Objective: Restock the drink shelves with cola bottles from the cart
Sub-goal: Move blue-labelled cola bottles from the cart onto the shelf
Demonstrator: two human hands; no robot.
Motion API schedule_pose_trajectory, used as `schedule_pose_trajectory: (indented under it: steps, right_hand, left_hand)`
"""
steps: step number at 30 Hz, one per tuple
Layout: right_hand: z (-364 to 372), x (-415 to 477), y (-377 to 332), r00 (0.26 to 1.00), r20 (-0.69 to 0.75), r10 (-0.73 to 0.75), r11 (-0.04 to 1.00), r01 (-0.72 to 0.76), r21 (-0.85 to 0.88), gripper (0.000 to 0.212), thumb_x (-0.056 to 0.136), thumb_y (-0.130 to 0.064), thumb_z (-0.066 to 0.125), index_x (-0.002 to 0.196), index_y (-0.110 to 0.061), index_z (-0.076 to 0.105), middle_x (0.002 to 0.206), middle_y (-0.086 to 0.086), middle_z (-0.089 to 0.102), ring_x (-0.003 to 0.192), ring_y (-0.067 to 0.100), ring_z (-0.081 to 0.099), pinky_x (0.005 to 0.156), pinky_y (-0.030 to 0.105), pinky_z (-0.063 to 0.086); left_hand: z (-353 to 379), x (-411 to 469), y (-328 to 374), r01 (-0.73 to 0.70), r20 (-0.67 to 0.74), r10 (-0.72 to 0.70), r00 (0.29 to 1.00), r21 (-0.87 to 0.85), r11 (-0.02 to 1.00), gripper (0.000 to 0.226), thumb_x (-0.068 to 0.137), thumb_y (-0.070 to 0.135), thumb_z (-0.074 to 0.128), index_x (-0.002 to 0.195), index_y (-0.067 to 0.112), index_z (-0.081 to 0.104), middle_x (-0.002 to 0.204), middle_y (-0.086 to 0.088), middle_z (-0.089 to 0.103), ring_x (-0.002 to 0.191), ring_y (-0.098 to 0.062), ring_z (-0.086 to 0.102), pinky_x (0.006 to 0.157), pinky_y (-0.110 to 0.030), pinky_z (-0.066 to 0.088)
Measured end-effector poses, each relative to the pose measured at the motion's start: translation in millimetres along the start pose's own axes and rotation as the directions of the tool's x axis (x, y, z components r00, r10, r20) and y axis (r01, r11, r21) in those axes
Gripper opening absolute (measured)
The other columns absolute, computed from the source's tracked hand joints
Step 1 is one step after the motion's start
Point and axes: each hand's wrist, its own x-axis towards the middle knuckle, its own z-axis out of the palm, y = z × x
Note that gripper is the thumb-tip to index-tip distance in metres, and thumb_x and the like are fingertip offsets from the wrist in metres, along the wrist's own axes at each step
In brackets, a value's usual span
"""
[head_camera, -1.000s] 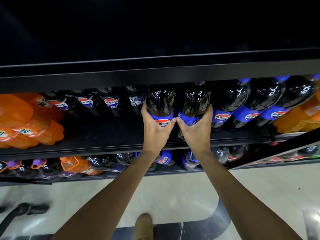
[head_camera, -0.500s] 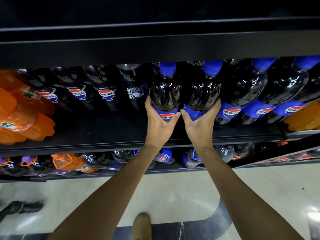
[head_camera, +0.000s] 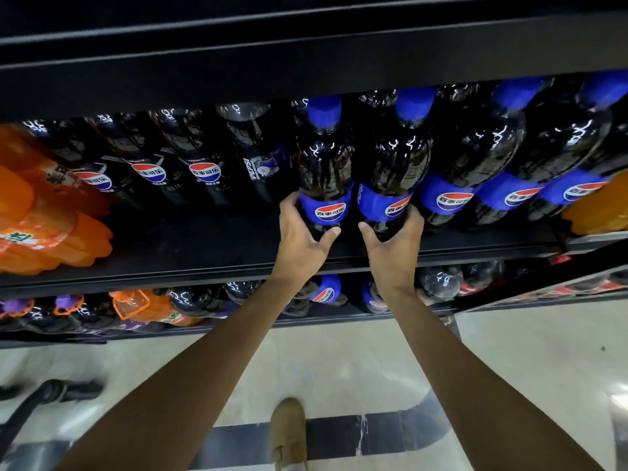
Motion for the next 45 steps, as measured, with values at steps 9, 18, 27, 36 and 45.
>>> schedule_pose_trajectory:
  steps: [9,18,27,36,45]
  right_hand:
    - [0,-12,1,0.991,-0.105,-0.086,0.991,0.074,-0.113,0.067,0.080,-0.010,0.075,0.134,0.005,0.040,0.133,0.019,0.035,0.115,0.009,0.038,0.094,0.000,0.028]
    - [-4,-12,-4,0.982,-0.176,-0.069,0.976,0.030,-0.217,0.065,0.079,-0.019,0.078,0.133,0.002,0.049,0.129,0.026,0.030,0.116,0.035,0.039,0.104,0.029,0.037]
    - [-3,-10,-3,0.985,-0.165,-0.059,0.977,0.022,-0.214,0.063,0.082,-0.020,0.076,0.136,-0.002,0.048,0.134,0.024,0.025,0.117,0.035,0.036,0.107,0.034,0.036]
    - [-3,-8,-5,0.989,-0.143,-0.044,0.965,0.006,-0.261,0.065,0.086,-0.022,0.072,0.140,-0.003,0.042,0.136,0.023,0.025,0.122,0.034,0.035,0.099,0.018,0.030]
    - [-11,-11,-11,0.999,-0.036,-0.007,0.941,-0.005,-0.338,0.073,0.088,-0.031,0.069,0.145,-0.002,0.033,0.141,0.019,0.030,0.130,0.030,0.033,0.096,0.024,0.033]
  left_hand:
    - [7,2,2,0.000,-0.008,0.000,1.000,0.003,1.000,0.078,0.077,0.014,0.078,0.136,0.012,0.027,0.129,0.003,0.035,0.127,-0.017,0.041,0.100,-0.018,0.036]
    - [9,3,4,0.013,0.016,-0.013,1.000,-0.014,1.000,0.077,0.074,0.016,0.080,0.132,0.016,0.030,0.129,0.002,0.039,0.124,-0.016,0.044,0.104,-0.031,0.042]
    - [7,7,3,-0.013,0.037,0.012,0.999,0.006,1.000,0.076,0.074,0.016,0.080,0.132,0.014,0.031,0.124,0.007,0.037,0.124,-0.017,0.043,0.100,-0.025,0.039]
    - [9,4,5,-0.012,0.041,0.014,0.999,-0.043,0.999,0.074,0.077,0.012,0.077,0.133,0.016,0.030,0.128,0.005,0.039,0.126,-0.018,0.042,0.105,-0.029,0.040]
    - [-2,-6,23,0.051,0.043,-0.056,0.998,0.098,0.994,0.075,0.083,0.027,0.073,0.141,0.011,0.028,0.141,-0.001,0.033,0.132,-0.016,0.034,0.097,-0.022,0.035]
